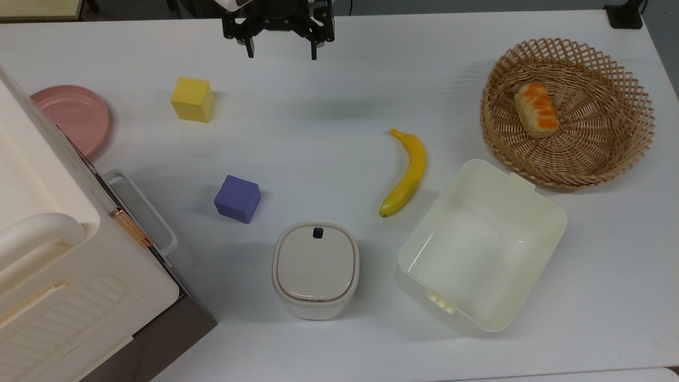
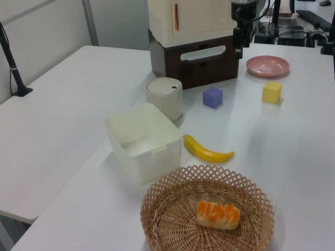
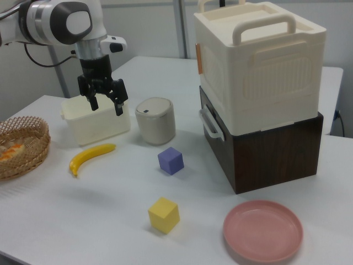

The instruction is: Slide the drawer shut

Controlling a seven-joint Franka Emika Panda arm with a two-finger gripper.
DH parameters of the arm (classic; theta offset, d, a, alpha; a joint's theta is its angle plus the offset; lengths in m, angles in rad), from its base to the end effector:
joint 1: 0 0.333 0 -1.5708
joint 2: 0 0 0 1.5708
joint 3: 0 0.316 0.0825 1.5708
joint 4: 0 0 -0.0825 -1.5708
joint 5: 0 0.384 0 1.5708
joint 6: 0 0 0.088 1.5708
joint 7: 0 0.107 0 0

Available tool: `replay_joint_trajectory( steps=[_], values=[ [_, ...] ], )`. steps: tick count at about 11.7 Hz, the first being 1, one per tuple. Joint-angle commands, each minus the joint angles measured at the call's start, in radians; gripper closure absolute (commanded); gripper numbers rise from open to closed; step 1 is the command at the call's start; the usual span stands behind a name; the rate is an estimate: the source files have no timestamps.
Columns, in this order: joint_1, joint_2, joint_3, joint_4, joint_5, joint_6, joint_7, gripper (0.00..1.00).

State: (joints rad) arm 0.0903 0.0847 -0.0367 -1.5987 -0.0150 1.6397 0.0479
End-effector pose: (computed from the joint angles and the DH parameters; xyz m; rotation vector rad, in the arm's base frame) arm 0.5822 0.0305 0.5690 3.1206 0.0111 -0.0666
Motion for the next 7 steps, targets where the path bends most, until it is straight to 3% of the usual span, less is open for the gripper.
replay_joint_trajectory(
  steps=[1, 7],
  values=[
    [0.005, -0.036, -0.018, -0.032, 0.012, -0.001, -0.011, 0.0],
    [0.009, -0.031, -0.02, -0.03, 0.012, 0.006, 0.018, 0.0]
  ],
)
